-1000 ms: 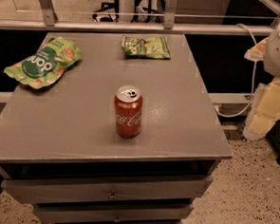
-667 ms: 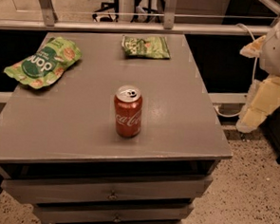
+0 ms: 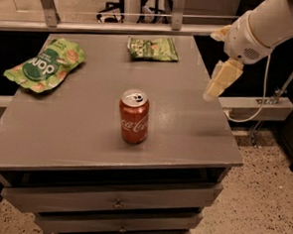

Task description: Move green jalapeno chip bag near coke can

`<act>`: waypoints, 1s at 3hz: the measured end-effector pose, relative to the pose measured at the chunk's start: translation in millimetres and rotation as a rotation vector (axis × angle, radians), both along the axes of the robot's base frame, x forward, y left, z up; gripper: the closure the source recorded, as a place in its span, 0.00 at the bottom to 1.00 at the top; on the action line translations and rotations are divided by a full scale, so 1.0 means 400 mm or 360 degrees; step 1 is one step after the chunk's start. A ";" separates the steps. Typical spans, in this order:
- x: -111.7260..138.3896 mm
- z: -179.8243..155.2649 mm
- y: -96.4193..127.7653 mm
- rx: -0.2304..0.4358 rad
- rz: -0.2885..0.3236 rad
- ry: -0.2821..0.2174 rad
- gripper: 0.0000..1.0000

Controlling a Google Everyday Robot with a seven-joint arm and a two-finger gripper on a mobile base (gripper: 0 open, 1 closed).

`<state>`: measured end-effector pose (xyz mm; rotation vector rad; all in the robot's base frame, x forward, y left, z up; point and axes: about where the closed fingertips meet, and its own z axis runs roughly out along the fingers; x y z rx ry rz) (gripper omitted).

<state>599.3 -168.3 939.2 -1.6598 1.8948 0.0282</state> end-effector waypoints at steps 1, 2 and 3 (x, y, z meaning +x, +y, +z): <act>0.000 0.000 0.000 0.0000 0.0000 0.0000 0.00; 0.042 -0.016 0.015 0.0123 -0.0035 -0.0036 0.00; 0.151 -0.049 0.053 0.0326 -0.0052 -0.0099 0.00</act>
Offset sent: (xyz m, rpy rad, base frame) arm 0.0237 -0.0036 -0.0124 0.1264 -0.0337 -0.0689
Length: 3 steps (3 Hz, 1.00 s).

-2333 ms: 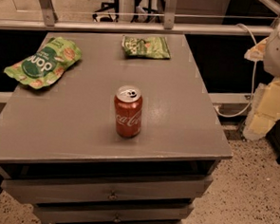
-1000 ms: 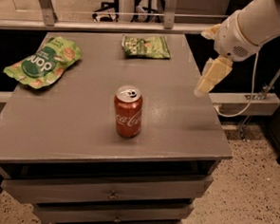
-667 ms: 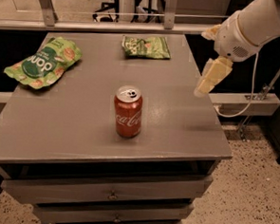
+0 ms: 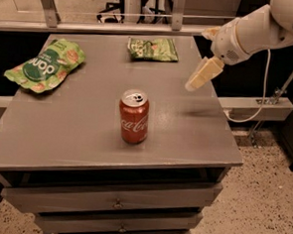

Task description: Move green jalapeno chip bag near coke can

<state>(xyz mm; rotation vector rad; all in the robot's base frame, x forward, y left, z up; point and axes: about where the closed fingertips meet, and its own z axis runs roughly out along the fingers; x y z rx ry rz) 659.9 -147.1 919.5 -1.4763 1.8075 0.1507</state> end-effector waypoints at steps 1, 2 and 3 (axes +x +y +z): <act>0.181 -0.030 0.070 0.0247 -0.0026 -0.0056 0.00; 0.318 -0.035 0.123 0.0437 -0.0088 -0.0080 0.00; 0.401 -0.050 0.162 0.0537 -0.0183 -0.0051 0.00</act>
Offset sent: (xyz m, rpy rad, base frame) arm 0.1727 0.0589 -0.0081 0.3704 -0.0702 -0.0913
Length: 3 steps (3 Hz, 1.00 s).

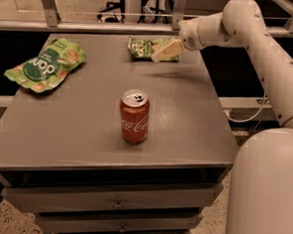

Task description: Move green jalapeno chip bag near coke can

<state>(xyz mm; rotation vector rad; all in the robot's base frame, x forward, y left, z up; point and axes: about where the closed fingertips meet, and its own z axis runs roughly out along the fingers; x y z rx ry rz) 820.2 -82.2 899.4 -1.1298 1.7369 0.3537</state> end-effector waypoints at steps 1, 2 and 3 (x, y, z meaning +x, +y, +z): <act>0.056 -0.045 0.013 0.0066 -0.0099 0.0082 0.00; 0.092 -0.086 0.023 0.0143 -0.0155 0.0156 0.00; 0.109 -0.117 0.025 0.0191 -0.0187 0.0194 0.16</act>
Offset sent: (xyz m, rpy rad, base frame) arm 0.0577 0.0075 -0.0491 0.1579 0.1525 -0.1469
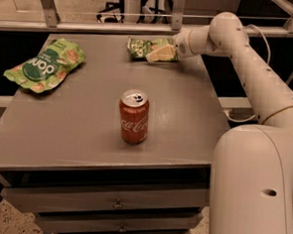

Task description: Move green jalapeno chip bag near coke can

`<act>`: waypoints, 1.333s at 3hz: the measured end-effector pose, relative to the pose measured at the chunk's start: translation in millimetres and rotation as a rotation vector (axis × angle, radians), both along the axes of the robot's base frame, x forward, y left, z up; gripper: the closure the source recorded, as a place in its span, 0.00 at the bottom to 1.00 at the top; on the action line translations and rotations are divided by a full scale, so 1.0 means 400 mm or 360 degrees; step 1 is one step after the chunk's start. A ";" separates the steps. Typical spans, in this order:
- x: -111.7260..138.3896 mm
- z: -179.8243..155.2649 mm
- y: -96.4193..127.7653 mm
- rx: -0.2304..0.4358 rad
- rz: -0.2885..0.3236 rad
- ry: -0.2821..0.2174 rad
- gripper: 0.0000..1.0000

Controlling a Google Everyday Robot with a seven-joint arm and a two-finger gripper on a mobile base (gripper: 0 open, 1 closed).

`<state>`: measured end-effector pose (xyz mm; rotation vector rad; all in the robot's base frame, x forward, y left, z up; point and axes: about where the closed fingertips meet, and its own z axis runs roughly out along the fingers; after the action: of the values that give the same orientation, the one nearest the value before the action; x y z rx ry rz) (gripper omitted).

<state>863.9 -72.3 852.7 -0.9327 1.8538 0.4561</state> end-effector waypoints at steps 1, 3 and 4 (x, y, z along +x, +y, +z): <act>0.002 -0.011 -0.019 0.0034 -0.0030 -0.0005 0.47; -0.024 0.020 -0.047 0.0067 -0.0040 -0.0069 0.93; -0.072 0.068 -0.045 0.0099 0.0018 -0.0144 1.00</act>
Offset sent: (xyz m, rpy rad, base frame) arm -0.0069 -0.0283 0.0070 0.0455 -0.0440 -0.0469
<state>835.1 -90.3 879.9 -0.9077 1.7441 0.4686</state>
